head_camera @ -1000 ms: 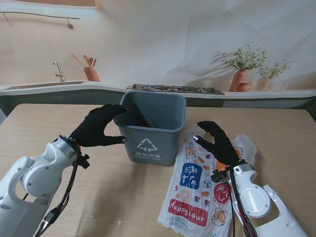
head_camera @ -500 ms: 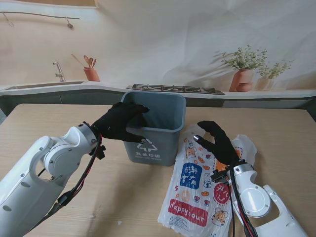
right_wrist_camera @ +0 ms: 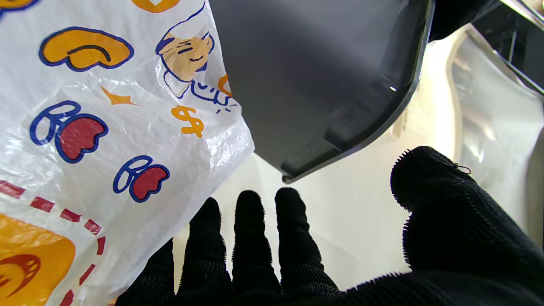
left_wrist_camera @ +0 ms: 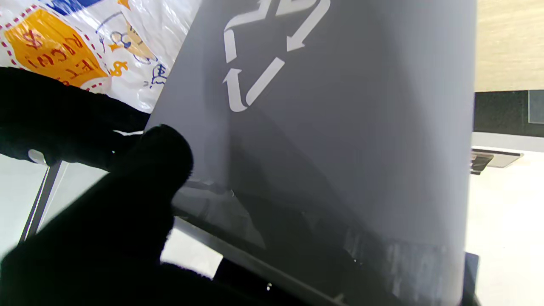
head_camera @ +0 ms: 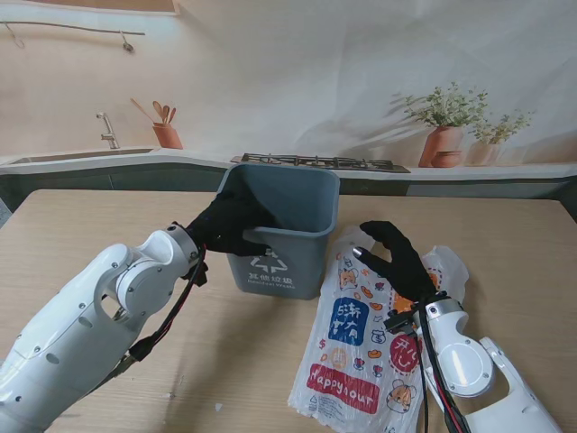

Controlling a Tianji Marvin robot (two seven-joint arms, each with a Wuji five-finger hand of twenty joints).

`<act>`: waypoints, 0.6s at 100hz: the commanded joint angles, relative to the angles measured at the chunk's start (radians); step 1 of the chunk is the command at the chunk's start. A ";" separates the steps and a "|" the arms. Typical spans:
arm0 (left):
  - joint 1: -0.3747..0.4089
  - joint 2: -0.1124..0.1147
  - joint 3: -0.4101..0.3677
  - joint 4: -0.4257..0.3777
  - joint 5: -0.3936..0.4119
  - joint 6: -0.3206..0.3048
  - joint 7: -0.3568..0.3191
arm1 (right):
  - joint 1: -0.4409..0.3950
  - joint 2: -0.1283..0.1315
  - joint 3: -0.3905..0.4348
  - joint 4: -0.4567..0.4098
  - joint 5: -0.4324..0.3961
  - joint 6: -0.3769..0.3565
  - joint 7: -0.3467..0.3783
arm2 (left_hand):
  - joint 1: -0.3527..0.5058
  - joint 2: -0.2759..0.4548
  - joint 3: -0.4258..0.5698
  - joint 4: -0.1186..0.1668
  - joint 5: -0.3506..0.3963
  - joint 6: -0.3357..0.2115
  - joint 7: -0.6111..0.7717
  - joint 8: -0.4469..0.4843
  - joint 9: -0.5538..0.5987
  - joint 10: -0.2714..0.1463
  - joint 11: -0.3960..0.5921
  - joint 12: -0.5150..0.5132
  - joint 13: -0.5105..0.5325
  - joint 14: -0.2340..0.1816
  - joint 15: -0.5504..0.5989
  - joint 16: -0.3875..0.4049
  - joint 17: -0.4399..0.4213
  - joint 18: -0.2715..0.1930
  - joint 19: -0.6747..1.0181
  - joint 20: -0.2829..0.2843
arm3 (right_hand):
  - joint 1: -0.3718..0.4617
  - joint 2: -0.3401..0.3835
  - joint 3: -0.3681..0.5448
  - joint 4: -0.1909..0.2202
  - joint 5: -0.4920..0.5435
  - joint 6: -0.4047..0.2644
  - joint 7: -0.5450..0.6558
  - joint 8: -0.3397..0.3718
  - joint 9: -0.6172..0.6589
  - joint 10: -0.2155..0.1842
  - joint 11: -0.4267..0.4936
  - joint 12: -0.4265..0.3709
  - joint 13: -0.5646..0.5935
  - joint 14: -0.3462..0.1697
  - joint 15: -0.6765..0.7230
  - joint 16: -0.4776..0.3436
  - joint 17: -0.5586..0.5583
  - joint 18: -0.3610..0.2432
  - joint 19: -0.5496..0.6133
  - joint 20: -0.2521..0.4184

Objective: Fit the garbage bag over the bin

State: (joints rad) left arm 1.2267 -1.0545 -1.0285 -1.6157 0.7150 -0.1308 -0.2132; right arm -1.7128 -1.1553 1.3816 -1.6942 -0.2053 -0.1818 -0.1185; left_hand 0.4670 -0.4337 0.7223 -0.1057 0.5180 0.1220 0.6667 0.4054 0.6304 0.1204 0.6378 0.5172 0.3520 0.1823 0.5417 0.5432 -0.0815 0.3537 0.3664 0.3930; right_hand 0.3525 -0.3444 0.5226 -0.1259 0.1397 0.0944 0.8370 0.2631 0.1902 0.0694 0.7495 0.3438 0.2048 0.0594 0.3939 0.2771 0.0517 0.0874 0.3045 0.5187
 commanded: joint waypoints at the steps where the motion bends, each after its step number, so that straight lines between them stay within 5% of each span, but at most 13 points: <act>1: 0.008 -0.013 0.008 0.015 0.016 -0.006 0.019 | -0.004 -0.009 -0.003 -0.003 0.003 0.006 0.012 | 0.035 -0.014 0.056 -0.009 0.121 -0.074 0.097 0.044 0.132 -0.050 0.058 0.043 0.098 0.011 0.075 0.037 -0.006 0.055 0.094 -0.013 | -0.025 -0.006 -0.003 0.061 -0.019 -0.031 0.010 -0.012 -0.021 -0.019 0.014 0.007 -0.011 -0.028 -0.012 -0.007 -0.006 -0.022 0.002 0.005; 3: 0.010 -0.014 0.009 0.015 0.026 -0.007 0.028 | -0.004 -0.009 -0.003 -0.003 0.003 0.006 0.012 | 0.084 -0.036 0.021 -0.047 0.166 -0.112 0.170 0.014 0.197 -0.057 0.075 0.064 0.147 0.010 0.106 0.048 -0.010 0.059 0.159 -0.032 | -0.025 -0.005 -0.003 0.061 -0.019 -0.031 0.010 -0.012 -0.021 -0.019 0.014 0.007 -0.012 -0.028 -0.012 -0.007 -0.006 -0.022 0.002 0.005; 8: 0.015 -0.014 0.008 0.010 0.042 -0.011 0.040 | -0.004 -0.009 -0.003 -0.003 0.003 0.007 0.011 | 0.158 -0.058 -0.031 -0.066 0.237 -0.181 0.304 -0.032 0.314 -0.065 0.109 0.100 0.246 0.014 0.170 0.072 -0.015 0.065 0.286 -0.050 | -0.026 -0.006 -0.004 0.061 -0.019 -0.033 0.010 -0.012 -0.021 -0.019 0.014 0.007 -0.011 -0.028 -0.012 -0.007 -0.006 -0.022 0.002 0.005; 28: 0.065 -0.013 -0.011 -0.055 0.055 0.008 0.040 | -0.006 -0.009 -0.001 -0.005 0.002 0.003 0.009 | 0.191 -0.083 -0.008 -0.057 0.335 -0.189 0.435 0.012 0.462 -0.031 0.172 0.191 0.372 0.054 0.283 0.138 0.013 0.084 0.432 0.005 | -0.024 -0.005 -0.004 0.061 -0.019 -0.034 0.011 -0.011 -0.021 -0.020 0.014 0.006 -0.011 -0.028 -0.012 -0.007 -0.005 -0.022 0.002 0.005; 60: 0.179 0.003 -0.084 -0.182 0.096 -0.038 -0.007 | -0.021 -0.011 0.010 -0.016 0.000 -0.005 -0.002 | 0.190 -0.079 0.003 -0.061 0.334 -0.197 0.432 0.037 0.466 -0.041 0.155 0.203 0.379 0.045 0.269 0.137 0.026 0.080 0.453 0.014 | -0.023 -0.006 -0.006 0.061 -0.018 -0.033 0.012 -0.011 -0.021 -0.020 0.014 0.006 -0.009 -0.027 -0.011 -0.007 -0.002 -0.020 0.003 0.005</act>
State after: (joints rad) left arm 1.3828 -1.0581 -1.1073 -1.7658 0.8124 -0.1785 -0.1973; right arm -1.7232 -1.1575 1.3920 -1.7022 -0.2054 -0.1841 -0.1289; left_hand 0.6464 -0.4947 0.7006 -0.1330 0.8157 -0.0402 1.0565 0.4168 1.0669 0.0871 0.7721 0.7018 0.6972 0.2228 0.8008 0.6617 -0.0543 0.4050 0.7839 0.3821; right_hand 0.3525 -0.3444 0.5226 -0.1259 0.1397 0.0934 0.8370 0.2631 0.1902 0.0694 0.7495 0.3438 0.2048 0.0594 0.3939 0.2771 0.0517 0.0874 0.3045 0.5187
